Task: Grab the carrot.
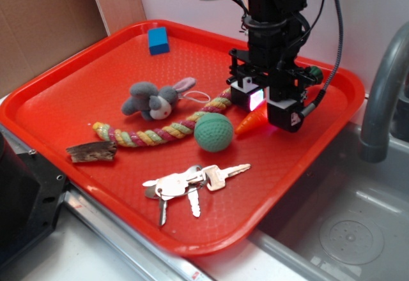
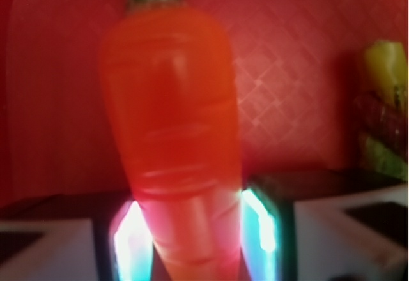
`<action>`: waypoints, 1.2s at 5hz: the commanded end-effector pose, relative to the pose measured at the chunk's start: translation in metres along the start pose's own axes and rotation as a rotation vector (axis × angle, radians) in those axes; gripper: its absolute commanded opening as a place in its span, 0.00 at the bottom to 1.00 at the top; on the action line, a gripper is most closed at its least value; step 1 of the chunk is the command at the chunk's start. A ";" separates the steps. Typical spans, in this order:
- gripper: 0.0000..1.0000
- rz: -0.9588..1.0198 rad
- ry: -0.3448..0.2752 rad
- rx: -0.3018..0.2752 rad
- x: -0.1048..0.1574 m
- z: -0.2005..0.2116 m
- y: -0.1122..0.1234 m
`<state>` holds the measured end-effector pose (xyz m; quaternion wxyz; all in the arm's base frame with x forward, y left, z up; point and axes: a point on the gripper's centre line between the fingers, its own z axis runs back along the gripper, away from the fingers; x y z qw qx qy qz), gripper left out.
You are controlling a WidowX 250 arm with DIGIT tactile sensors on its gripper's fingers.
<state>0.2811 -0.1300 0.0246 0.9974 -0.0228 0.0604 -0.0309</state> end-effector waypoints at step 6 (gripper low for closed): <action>0.00 0.414 -0.165 0.095 -0.115 0.189 0.099</action>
